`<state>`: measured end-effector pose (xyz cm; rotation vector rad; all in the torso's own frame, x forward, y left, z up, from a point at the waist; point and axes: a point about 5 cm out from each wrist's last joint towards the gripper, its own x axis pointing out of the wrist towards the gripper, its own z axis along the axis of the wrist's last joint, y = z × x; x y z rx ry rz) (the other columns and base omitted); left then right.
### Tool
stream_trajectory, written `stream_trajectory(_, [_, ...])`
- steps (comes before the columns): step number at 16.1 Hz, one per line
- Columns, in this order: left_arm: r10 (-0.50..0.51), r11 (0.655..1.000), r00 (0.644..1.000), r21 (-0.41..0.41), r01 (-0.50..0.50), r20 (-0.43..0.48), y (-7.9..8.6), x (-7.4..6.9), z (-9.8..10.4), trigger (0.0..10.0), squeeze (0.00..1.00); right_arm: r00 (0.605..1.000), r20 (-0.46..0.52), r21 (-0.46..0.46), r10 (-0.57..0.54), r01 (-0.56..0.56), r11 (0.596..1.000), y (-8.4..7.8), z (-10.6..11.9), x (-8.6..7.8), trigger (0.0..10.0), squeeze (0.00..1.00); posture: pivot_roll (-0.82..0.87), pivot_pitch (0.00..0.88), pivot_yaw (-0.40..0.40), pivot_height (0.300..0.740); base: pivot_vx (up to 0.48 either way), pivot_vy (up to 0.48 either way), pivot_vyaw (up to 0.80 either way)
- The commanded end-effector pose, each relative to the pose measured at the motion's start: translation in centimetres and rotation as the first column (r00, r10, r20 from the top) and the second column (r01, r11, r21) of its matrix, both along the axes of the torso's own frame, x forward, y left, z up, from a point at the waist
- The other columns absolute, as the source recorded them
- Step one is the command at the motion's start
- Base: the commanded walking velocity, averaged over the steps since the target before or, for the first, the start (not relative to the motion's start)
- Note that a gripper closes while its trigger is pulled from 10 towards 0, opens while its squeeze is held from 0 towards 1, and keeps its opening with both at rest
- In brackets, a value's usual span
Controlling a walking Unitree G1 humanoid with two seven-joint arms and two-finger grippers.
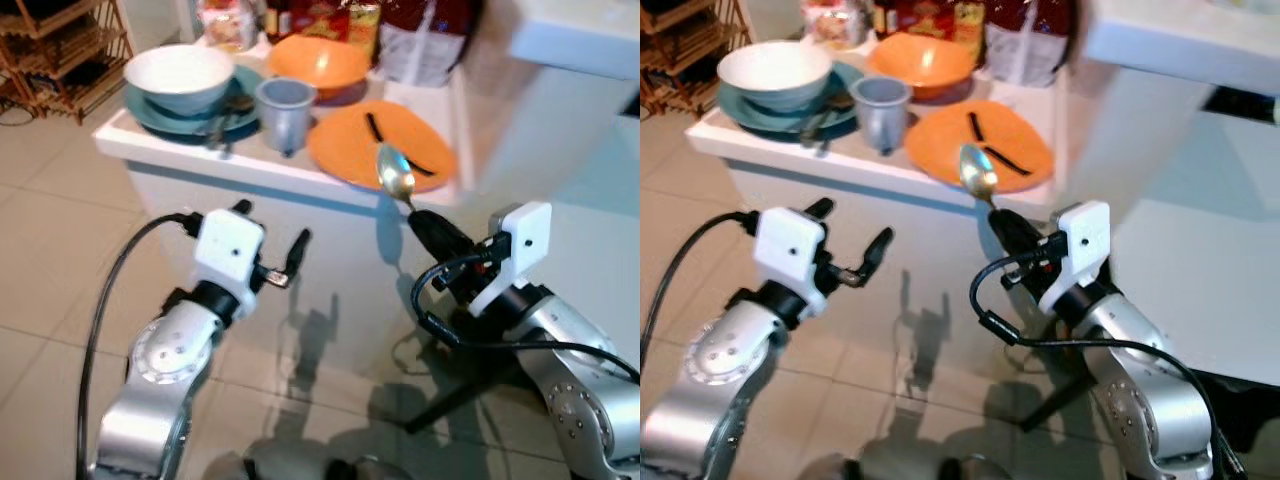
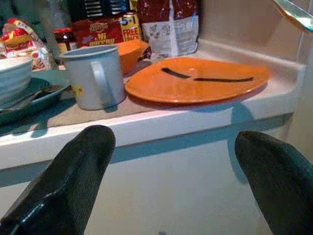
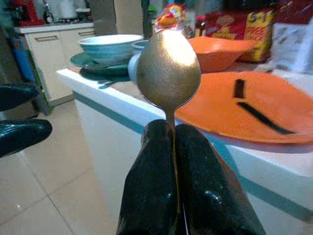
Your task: Setting the table
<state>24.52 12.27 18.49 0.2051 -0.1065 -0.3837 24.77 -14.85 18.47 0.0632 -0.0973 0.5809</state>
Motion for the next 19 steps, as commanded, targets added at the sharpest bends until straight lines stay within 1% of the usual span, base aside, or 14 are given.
stream_trajectory(1, [0.034, 0.999, 0.999, 0.019, -0.033, -0.011, 0.1, 0.1, -0.4, 10.0, 0.90, 1.000, -0.007, -0.005, 0.005, -0.005, 1.000, 0.8, -0.5, -0.1, 10.0, 0.00, 0.00, 0.097, -0.069, 0.740, 0.000, -0.480, 0.00])
stream_trajectory(2, [0.034, 0.999, 0.999, 0.021, -0.033, -0.018, 0.0, 0.0, -0.6, 10.0, 0.90, 1.000, -0.013, -0.003, 0.003, -0.003, 1.000, 1.0, -0.6, -0.2, 10.0, 0.00, 0.00, 0.097, -0.069, 0.740, 0.000, -0.480, 0.00])
stream_trajectory(3, [0.034, 0.999, 0.999, 0.039, -0.033, -0.022, 0.0, 0.1, -0.8, 10.0, 0.89, 1.000, -0.024, -0.002, 0.004, -0.004, 1.000, 1.3, -1.0, -0.5, 10.0, 0.00, 0.00, 0.091, -0.066, 0.740, 0.000, -0.480, 0.00])
stream_trajectory(5, [0.033, 0.998, 0.999, 0.046, -0.032, -0.018, 0.0, 0.2, -0.8, 10.0, 0.88, 0.999, -0.032, -0.017, 0.020, -0.021, 1.000, 1.5, -1.4, -0.9, 10.0, 0.00, 0.00, 0.087, -0.060, 0.740, 0.000, -0.480, 0.00])
stream_trajectory(8, [0.026, 0.998, 1.000, 0.065, -0.025, -0.017, 0.0, 0.4, -0.8, 10.0, 0.87, 0.999, -0.046, -0.028, 0.008, -0.010, 1.000, 0.8, -1.8, -1.0, 10.0, 0.00, 0.00, 0.083, -0.052, 0.740, 0.000, -0.480, 0.00])
stream_trajectory(10, [0.028, 0.996, 1.000, 0.081, -0.027, -0.014, -0.1, 0.5, -0.8, 10.0, 0.85, 0.998, -0.058, -0.035, -0.036, 0.034, 0.999, 0.2, -2.1, -0.8, 10.0, 0.00, -0.01, 0.084, -0.048, 0.740, 0.000, -0.480, 0.00])
stream_trajectory(12, [0.075, 0.995, 0.997, 0.065, -0.075, -0.008, 0.1, 1.0, -0.7, 10.0, 0.84, 0.992, -0.055, -0.052, -0.110, 0.107, 0.993, -0.4, -2.3, -0.4, 10.0, 0.00, -0.01, 0.082, -0.048, 0.740, 0.000, -0.480, 0.00])
stream_trajectory(14, [0.112, 0.992, 0.994, 0.053, -0.112, -0.006, 0.3, 1.4, -0.6, 10.0, 0.79, 0.980, -0.071, -0.077, -0.188, 0.182, 0.980, -1.0, -2.7, 0.2, 10.0, 0.00, -0.01, 0.083, -0.046, 0.740, 0.000, -0.480, 0.00])
stream_trajectory(15, [0.124, 0.991, 0.992, 0.057, -0.123, -0.003, 0.4, 1.7, -0.6, 10.0, 0.78, 0.963, -0.083, -0.088, -0.256, 0.249, 0.964, -1.5, -2.9, 0.8, 10.0, 0.00, -0.01, 0.084, -0.045, 0.740, 0.000, -0.480, 0.00])
stream_trajectory(16, [0.139, 0.989, 0.990, 0.058, -0.138, 0.003, 0.6, 1.9, -0.4, 10.0, 0.77, 0.954, -0.082, -0.082, -0.287, 0.281, 0.956, -1.7, -2.9, 1.3, 10.0, 0.00, -0.01, 0.084, -0.043, 0.740, 0.000, -0.480, 0.00])
stream_trajectory(17, [0.143, 0.989, 0.990, 0.048, -0.143, 0.000, 0.6, 2.0, -0.4, 10.0, 0.77, 0.940, -0.075, -0.094, -0.334, 0.327, 0.940, -1.9, -2.9, 1.7, 10.0, 0.00, -0.01, 0.085, -0.042, 0.740, 0.000, -0.480, 0.00])
stream_trajectory(18, [0.128, 0.991, 0.992, 0.047, -0.128, 0.001, 0.3, 2.2, -0.4, 10.0, 0.75, 0.904, -0.086, -0.098, -0.420, 0.412, 0.906, -2.3, -2.7, 2.8, 10.0, 0.00, -0.02, 0.086, -0.037, 0.740, 0.000, -0.480, 0.00])
stream_trajectory(19, [0.125, 0.991, 0.992, 0.048, -0.125, 0.002, 0.2, 2.2, -0.4, 10.0, 0.74, 0.893, -0.088, -0.105, -0.441, 0.432, 0.896, -2.4, -2.7, 3.2, 10.0, 0.00, -0.02, 0.087, -0.036, 0.740, 0.000, -0.480, 0.00])
